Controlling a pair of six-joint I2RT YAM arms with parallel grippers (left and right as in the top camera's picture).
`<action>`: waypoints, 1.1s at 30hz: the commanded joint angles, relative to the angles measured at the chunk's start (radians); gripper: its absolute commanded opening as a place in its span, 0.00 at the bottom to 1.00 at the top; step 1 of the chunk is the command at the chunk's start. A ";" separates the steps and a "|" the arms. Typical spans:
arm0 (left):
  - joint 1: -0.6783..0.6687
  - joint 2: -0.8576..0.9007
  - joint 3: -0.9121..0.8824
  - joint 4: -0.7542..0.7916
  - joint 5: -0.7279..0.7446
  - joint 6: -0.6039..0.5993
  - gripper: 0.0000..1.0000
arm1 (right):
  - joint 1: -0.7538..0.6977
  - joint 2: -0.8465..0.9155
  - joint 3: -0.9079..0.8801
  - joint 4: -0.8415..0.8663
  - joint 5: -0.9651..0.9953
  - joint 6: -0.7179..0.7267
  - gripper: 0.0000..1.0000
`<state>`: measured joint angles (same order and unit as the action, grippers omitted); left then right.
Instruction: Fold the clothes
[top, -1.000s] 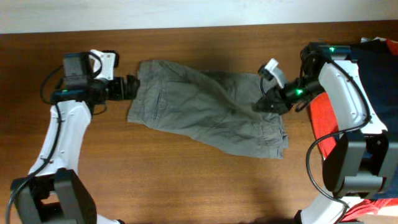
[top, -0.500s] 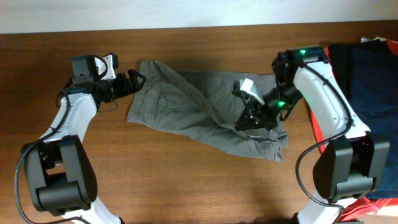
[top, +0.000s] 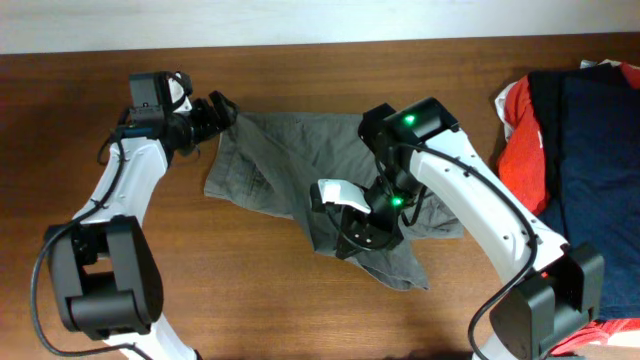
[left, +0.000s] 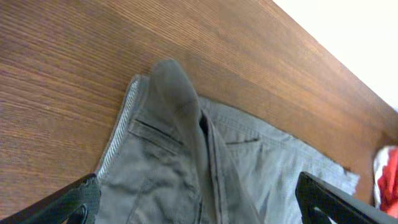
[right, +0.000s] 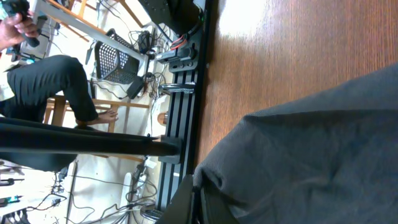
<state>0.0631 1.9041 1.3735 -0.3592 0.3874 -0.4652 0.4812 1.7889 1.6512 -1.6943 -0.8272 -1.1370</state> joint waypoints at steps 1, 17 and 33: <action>0.002 0.064 0.010 0.058 -0.016 -0.073 1.00 | 0.010 -0.021 0.002 -0.001 0.003 0.002 0.04; -0.078 0.135 0.010 0.229 -0.081 -0.249 0.91 | 0.010 -0.021 0.002 -0.002 0.012 0.002 0.04; -0.074 0.162 0.010 0.248 -0.173 -0.249 0.67 | 0.010 -0.021 0.002 0.006 0.012 0.013 0.04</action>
<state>-0.0166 2.0415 1.3731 -0.1112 0.2455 -0.7158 0.4816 1.7889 1.6512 -1.6867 -0.8089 -1.1252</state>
